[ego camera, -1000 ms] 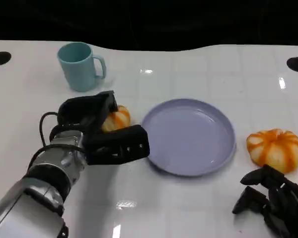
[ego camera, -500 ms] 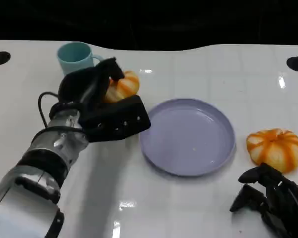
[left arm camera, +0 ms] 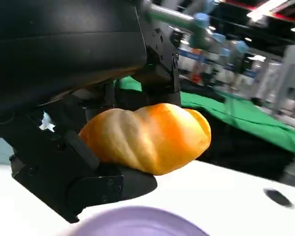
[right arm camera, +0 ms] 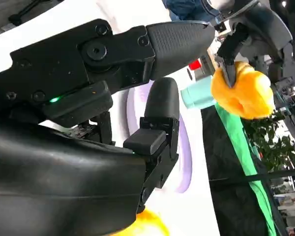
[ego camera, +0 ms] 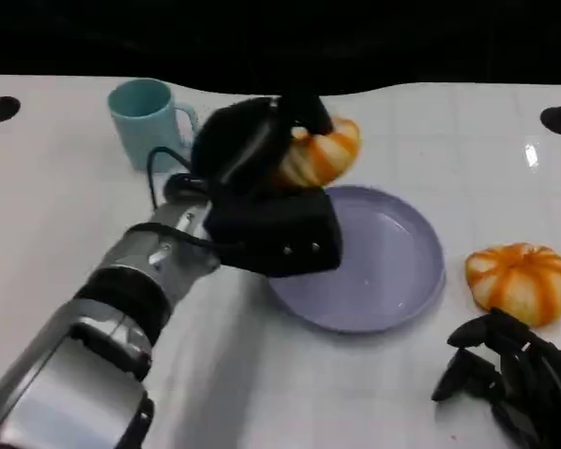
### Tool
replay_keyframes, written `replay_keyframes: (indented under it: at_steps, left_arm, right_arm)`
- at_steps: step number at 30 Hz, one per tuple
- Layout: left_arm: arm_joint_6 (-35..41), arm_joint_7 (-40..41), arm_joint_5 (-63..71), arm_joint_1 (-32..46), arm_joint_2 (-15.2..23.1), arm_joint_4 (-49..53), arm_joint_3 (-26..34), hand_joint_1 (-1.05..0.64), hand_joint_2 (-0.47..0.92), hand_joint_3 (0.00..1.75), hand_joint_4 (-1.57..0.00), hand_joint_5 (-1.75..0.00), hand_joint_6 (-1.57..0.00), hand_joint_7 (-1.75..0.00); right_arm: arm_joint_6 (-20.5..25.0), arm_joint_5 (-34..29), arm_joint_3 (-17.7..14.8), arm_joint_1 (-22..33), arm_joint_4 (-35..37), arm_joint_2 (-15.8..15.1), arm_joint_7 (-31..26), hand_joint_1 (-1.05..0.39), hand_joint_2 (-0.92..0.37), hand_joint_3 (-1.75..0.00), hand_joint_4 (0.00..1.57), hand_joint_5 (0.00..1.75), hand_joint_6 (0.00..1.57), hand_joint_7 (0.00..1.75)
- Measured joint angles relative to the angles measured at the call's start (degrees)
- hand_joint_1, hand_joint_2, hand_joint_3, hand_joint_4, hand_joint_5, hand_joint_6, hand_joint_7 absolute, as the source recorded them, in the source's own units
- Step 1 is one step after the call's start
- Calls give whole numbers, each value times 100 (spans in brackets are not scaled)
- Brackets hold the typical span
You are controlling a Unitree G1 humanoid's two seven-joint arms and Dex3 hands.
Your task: Grasp the bread from the table and place it into the plate.
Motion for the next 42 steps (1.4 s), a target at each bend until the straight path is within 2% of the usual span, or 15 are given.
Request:
replay_keyframes:
  at_steps: [3, 5, 8, 13, 18, 28, 29, 30, 31, 32, 35, 40, 41, 42]
  left_arm:
    - [-21, -1, 0, -27, -11, 0, -16, -9, 51, 120, -91, -175, -72, -175]
    - [-21, -3, 39, -69, -24, 2, -68, -15, 59, 107, -93, -175, -73, -175]
    - [-32, -115, 385, -184, -197, 11, -471, -16, 62, 102, -94, -175, -72, -175]
    - [-56, -420, 597, -268, -474, 135, -783, -17, 61, 95, -90, -175, -70, -175]
    - [-48, -863, 667, -333, -556, 306, -904, -19, 64, 93, -88, -175, -69, -175]
    - [85, -999, 702, -348, -561, 443, -954, -19, 64, 92, -88, -175, -69, -175]
    - [85, -999, 703, -349, -562, 443, -954, -30, 77, 55, -68, -160, -63, -103]
    - [144, -1081, 705, -363, -573, 444, -958, -34, 85, 37, -61, -155, -69, -63]
    - [265, -1245, 709, -389, -589, 449, -967, -37, 89, 26, -57, -152, -73, -38]
    - [413, -1419, 714, -408, -596, 457, -981, -37, 91, 22, -55, -151, -74, -29]
    - [621, -1668, 720, -416, -597, 467, -1019, -38, 92, 19, -53, -147, -76, -17]
    - [669, -1731, 719, -416, -596, 464, -1032, -39, 92, 20, -53, -144, -76, -13]
    - [669, -1732, 719, -416, -596, 464, -1034, -72, 92, 47, -22, -84, -44, -6]
    - [723, -1809, 752, -440, -593, 460, -1083, -84, 92, 57, -11, -62, -33, -4]
  right_arm:
    - [-4, 0, -2, 2, 0, -1, -2, -53, -92, -28, 64, 152, 58, 123]
    - [-1, 2, -4, 11, -9, -3, -5, -53, -92, -27, 63, 153, 58, 124]
    - [31, 1, 17, 34, -57, -4, -30, -53, -92, -27, 63, 153, 58, 123]
    - [145, 45, 23, 53, -135, 6, -53, -52, -92, -27, 63, 153, 58, 122]
    - [271, 63, 33, 103, -251, 5, -52, -53, -92, -27, 63, 153, 58, 122]
    - [320, 59, 41, 131, -317, 20, -92, -53, -92, -26, 64, 152, 58, 123]
    - [320, 59, 41, 131, -318, 20, -94, -53, -92, -25, 64, 152, 58, 123]
    - [321, 57, 41, 141, -331, 20, -106, -53, -92, -25, 64, 152, 58, 123]
    - [321, 50, 46, 154, -352, 23, -120, -53, -92, -25, 64, 153, 58, 123]
    - [321, 42, 53, 174, -382, 29, -142, -53, -92, -25, 64, 153, 58, 123]
    - [321, 40, 57, 235, -441, 32, -177, -53, -92, -25, 64, 152, 58, 123]
    - [339, 41, 67, 240, -478, 43, -191, -52, -92, -25, 64, 152, 58, 124]
    - [343, 41, 68, 240, -479, 46, -192, -53, -92, -25, 64, 152, 58, 124]
    - [363, 42, 67, 243, -486, 48, -201, -53, -92, -25, 64, 152, 58, 124]
